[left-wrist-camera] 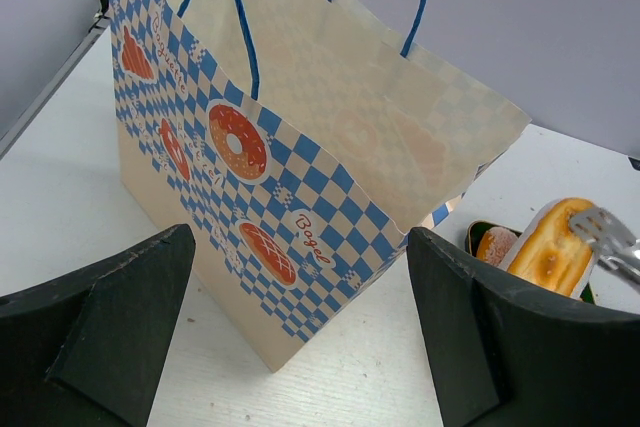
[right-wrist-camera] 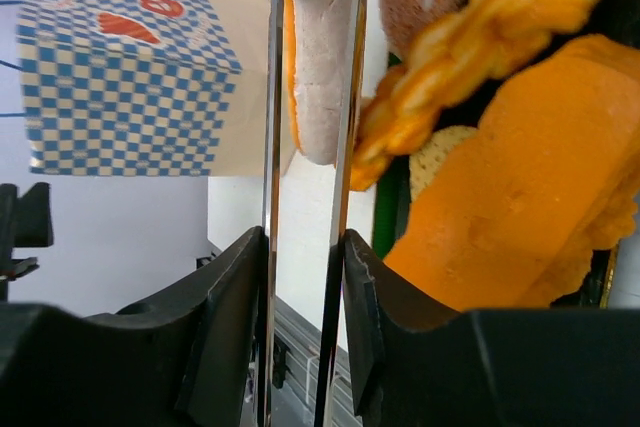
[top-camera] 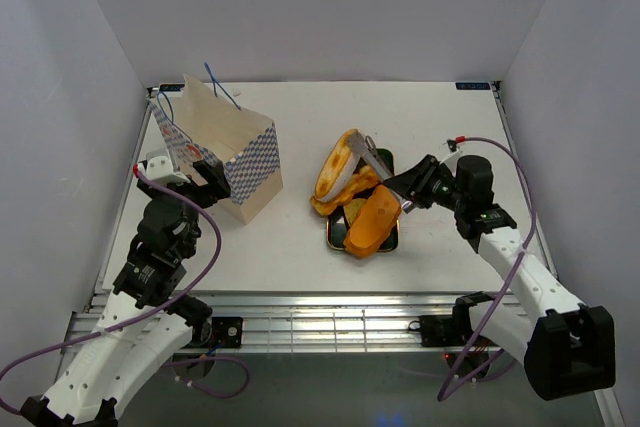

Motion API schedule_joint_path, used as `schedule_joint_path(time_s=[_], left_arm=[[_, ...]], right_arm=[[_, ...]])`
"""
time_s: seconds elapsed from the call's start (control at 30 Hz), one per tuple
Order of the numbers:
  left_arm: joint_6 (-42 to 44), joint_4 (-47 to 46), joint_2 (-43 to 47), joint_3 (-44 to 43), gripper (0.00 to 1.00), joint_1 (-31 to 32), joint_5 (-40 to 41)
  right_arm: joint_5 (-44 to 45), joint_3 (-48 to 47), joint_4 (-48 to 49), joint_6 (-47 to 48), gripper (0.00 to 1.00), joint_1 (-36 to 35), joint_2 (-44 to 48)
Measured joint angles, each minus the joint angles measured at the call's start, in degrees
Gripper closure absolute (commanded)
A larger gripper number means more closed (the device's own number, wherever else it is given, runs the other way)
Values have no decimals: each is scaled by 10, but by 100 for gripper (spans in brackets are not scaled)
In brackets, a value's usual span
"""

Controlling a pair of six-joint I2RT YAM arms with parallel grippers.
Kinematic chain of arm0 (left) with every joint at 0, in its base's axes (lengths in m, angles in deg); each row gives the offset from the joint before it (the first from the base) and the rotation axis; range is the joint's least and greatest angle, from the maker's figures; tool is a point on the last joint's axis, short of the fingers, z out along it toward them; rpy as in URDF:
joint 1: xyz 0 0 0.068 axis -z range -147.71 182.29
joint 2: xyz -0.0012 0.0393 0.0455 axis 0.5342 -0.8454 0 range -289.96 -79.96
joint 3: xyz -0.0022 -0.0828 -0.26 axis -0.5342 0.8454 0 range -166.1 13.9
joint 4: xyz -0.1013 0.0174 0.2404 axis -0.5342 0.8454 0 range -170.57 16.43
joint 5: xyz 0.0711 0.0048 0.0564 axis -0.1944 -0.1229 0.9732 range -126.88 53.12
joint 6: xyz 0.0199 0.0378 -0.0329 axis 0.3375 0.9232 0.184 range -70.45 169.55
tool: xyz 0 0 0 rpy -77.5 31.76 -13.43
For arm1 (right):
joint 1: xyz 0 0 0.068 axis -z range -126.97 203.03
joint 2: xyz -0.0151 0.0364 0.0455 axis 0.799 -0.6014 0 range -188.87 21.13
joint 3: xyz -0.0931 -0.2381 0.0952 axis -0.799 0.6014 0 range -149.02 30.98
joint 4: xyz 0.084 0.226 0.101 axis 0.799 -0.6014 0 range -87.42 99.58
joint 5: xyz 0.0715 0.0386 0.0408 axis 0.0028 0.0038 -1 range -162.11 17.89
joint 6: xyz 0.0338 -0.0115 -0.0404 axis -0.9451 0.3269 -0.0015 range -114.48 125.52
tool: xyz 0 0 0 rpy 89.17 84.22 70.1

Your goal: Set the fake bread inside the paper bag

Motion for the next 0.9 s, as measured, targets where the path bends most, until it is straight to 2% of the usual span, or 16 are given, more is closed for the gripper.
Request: schedule_joint_path(time_s=[0.27,0.6,0.9], left_arm=[[0,0,0,0,2,0,2],[0,0,0,0,2,0,3],[0,0,0,0,2,1,7]], right_arm=[[7,-102,-63,49,71,0,62],[-13,-182,-102,101,72,0,73],[-74,-280,-67,141,69,-16,61]])
